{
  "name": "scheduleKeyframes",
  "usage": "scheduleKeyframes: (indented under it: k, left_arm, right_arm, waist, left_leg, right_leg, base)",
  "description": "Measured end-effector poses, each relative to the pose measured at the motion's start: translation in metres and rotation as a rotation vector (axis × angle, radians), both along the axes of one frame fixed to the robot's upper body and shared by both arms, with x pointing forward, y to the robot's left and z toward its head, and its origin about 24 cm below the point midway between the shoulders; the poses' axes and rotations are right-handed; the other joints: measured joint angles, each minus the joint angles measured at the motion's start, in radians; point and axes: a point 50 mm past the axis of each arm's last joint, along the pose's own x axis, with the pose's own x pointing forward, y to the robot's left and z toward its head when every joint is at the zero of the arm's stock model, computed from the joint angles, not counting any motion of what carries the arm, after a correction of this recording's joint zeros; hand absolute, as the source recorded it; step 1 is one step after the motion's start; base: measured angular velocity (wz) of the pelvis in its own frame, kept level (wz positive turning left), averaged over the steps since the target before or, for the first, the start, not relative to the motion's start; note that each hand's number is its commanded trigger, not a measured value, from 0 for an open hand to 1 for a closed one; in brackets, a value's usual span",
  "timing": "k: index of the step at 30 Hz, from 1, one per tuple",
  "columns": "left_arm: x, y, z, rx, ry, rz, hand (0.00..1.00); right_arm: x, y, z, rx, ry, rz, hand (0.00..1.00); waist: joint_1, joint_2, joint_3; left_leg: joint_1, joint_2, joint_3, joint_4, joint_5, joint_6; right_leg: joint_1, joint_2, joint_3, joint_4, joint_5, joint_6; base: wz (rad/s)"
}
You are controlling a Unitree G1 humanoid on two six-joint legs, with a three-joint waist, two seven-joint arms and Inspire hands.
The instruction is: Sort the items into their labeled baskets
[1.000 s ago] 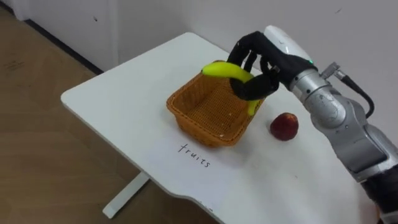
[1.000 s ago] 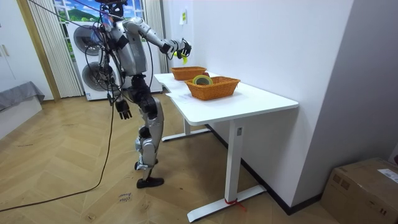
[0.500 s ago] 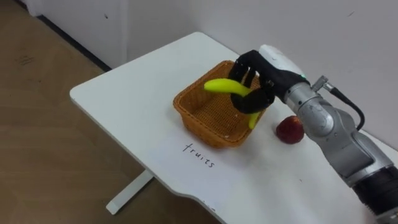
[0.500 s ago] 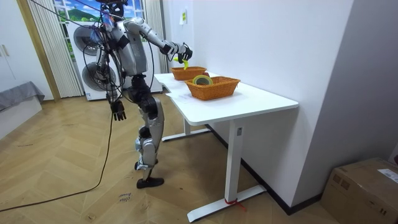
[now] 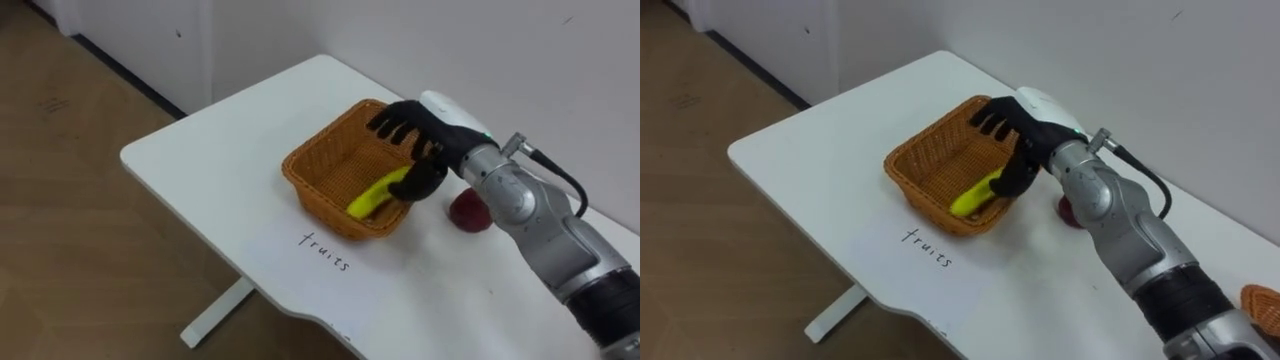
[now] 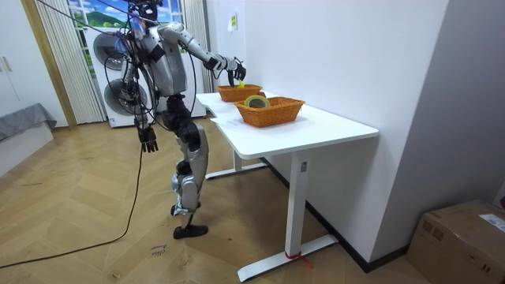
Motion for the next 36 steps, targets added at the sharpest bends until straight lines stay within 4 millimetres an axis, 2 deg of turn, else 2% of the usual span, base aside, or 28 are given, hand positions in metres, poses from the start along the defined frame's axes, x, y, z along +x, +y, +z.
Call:
scheduleKeyframes:
  k: [15, 23, 36]
  left_arm:
    - [-0.0017, 0.0007, 0.0002, 0.013, 0.02, -0.013, 0.0]
    - [0.0007, 0.0008, 0.0009, 0.016, 0.011, -0.02, 0.0]
    - [0.0026, -0.0053, -0.0005, 0.013, -0.006, -0.03, 0.0]
  right_arm:
    - [-0.0001, 0.0003, -0.0001, 0.006, 0.007, 0.004, 0.0]
    - [-0.0005, 0.0008, -0.001, -0.002, 0.026, 0.018, 0.0]
    - [0.0023, -0.0066, 0.0066, 0.067, 0.017, -0.017, 0.0]
  waist:
    - [-0.004, -0.003, -0.0027]
    - [-0.009, -0.009, -0.0068]
    - [-0.047, -0.011, -0.0067]
  left_leg:
    - [0.02, -0.006, -0.001, 0.004, 0.0, 0.001]
    - [0.021, -0.012, -0.004, 0.0, -0.001, 0.003]
    - [0.021, -0.013, -0.003, -0.006, -0.001, 0.004]
  right_leg:
    - [0.016, -0.006, 0.001, 0.001, -0.01, 0.0]
    - [0.018, -0.011, 0.002, 0.001, -0.013, 0.006]
    - [0.017, -0.011, 0.001, -0.003, -0.014, 0.006]
  base:
    - [0.0]
    - [0.0]
    - [0.0]
